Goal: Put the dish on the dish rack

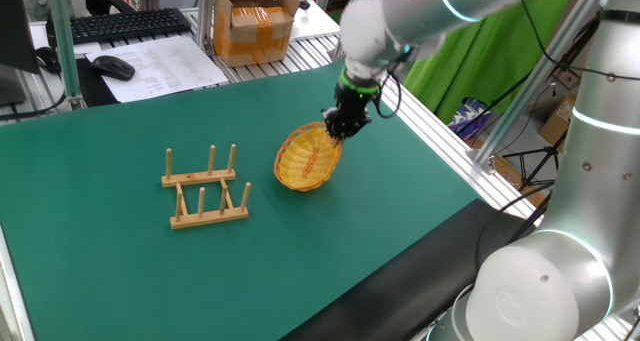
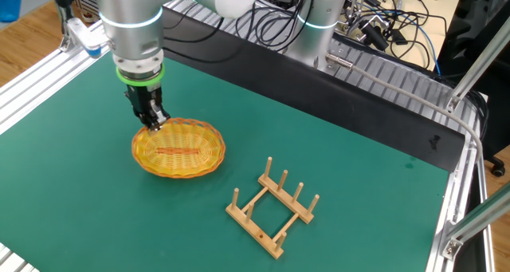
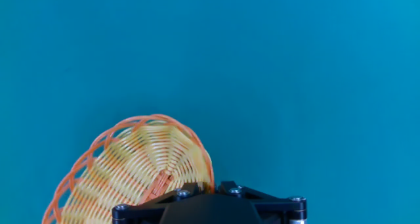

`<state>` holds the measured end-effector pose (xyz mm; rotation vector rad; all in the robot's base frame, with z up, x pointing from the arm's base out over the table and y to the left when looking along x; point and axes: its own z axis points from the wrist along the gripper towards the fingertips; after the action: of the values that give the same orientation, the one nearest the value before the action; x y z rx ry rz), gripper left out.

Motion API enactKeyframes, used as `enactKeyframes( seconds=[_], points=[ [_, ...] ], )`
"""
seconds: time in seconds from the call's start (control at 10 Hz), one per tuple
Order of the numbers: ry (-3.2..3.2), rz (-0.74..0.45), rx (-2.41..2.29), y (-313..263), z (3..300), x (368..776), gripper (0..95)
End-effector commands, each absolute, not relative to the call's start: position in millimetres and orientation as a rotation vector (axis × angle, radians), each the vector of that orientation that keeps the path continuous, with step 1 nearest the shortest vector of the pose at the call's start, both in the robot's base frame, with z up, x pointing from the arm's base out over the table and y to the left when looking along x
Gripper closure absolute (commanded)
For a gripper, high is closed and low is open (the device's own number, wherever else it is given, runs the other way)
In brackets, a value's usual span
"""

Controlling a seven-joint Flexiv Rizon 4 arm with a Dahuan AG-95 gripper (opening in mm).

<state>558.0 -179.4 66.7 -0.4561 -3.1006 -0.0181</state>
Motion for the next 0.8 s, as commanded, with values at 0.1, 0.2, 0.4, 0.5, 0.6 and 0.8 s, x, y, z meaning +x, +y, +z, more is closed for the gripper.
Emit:
enactKeyframes(
  seconds=[0.1, 0.2, 0.4, 0.5, 0.6, 0.8],
  points=[
    [-3.054, -0.008, -0.453, -173.3, 83.9, 560.2, 95.0],
    [-3.047, -0.003, -0.452, -172.0, 86.5, 560.5, 95.0],
    [-3.032, 0.005, -0.438, -172.0, 86.5, 560.5, 95.0],
    [-3.027, 0.008, -0.436, -172.0, 86.5, 560.5, 95.0],
    [-3.017, 0.010, -0.433, -172.0, 86.5, 560.5, 95.0],
    [-3.009, 0.010, -0.432, -172.0, 86.5, 560.5, 95.0]
  ],
)
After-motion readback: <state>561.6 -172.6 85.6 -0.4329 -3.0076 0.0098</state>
